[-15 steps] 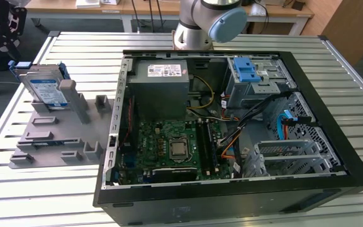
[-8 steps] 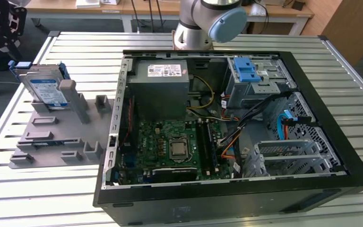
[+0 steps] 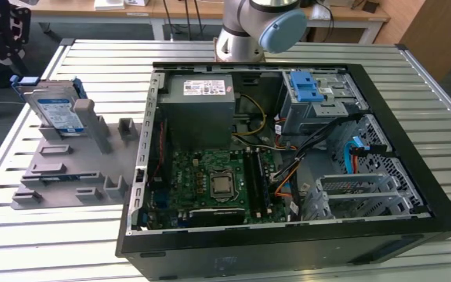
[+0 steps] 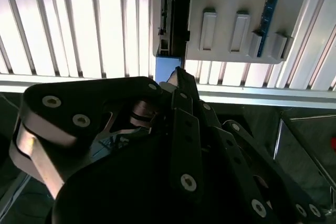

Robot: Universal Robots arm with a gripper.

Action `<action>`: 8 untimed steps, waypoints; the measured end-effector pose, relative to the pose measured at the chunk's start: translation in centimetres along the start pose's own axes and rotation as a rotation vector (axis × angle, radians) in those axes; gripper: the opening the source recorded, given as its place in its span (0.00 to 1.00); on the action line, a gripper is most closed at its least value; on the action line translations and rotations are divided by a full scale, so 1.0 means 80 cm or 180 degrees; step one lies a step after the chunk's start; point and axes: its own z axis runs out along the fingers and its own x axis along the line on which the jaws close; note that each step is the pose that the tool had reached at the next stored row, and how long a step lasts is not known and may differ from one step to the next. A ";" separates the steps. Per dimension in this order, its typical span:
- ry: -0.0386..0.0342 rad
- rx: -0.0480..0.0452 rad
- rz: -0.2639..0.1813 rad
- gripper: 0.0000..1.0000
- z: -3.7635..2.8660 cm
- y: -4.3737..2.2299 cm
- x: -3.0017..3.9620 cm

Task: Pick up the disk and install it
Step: 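Pick up the disk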

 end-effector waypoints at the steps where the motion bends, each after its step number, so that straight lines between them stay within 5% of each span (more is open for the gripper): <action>1: -0.0001 0.0003 -0.0037 0.11 0.0000 0.0000 0.0000; 8: -0.0009 0.0023 -0.0272 0.11 0.0004 0.0001 0.0000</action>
